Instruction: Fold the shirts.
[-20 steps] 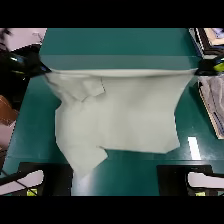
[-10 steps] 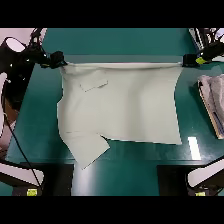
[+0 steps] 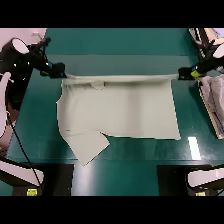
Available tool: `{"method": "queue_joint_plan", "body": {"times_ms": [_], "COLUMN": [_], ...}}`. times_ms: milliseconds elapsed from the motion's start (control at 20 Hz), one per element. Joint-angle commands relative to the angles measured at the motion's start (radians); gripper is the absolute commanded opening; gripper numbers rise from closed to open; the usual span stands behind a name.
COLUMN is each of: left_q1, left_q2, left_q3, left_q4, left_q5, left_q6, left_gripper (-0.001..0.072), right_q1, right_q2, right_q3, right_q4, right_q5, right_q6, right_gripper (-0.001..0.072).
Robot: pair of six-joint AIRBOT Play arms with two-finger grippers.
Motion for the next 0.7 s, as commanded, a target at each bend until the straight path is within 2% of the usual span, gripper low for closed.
{"method": "queue_joint_plan", "body": {"times_ms": [0, 100, 150, 200, 250, 300, 350, 550, 650], "left_q1": [0.000, 0.000, 0.000, 0.000, 0.000, 0.000, 0.000, 0.006, 0.023], "left_q2": [-0.001, -0.001, 0.000, 0.006, 0.024, 0.047, 0.069, 0.182, 0.286], "left_q3": [-0.140, -0.186, -0.189, -0.189, -0.189, -0.191, -0.192, -0.198, -0.285], "left_q4": [0.018, 0.018, 0.018, 0.018, 0.020, 0.026, 0.035, 0.133, 0.161], "left_q5": [-0.008, -0.011, -0.023, -0.043, -0.063, -0.064, -0.062, -0.096, -0.121], "left_q6": [-0.004, -0.006, -0.006, -0.005, -0.002, -0.002, -0.002, -0.010, -0.013], "left_gripper": [0.0030, 0.0031, 0.0032, 0.0033, 0.0272, 0.0546, 0.0569, 0.0569, 0.0569], "right_q1": [0.001, 0.001, 0.000, -0.006, -0.014, -0.023, -0.030, -0.033, -0.033], "right_q2": [0.058, 0.059, 0.059, 0.060, 0.060, 0.064, 0.080, 0.202, 0.291], "right_q3": [-0.180, -0.209, -0.210, -0.204, -0.186, -0.170, -0.166, -0.202, -0.263], "right_q4": [0.057, 0.114, 0.156, 0.188, 0.214, 0.221, 0.232, 0.231, 0.231], "right_q5": [-0.059, -0.051, -0.040, -0.027, 0.005, 0.037, 0.053, 0.078, 0.090], "right_q6": [0.002, 0.002, 0.001, 0.001, 0.000, 0.001, 0.000, -0.014, -0.029], "right_gripper": [0.0020, 0.0026, 0.0136, 0.0313, 0.0327, 0.0327, 0.0327, 0.0327, 0.0327]}}
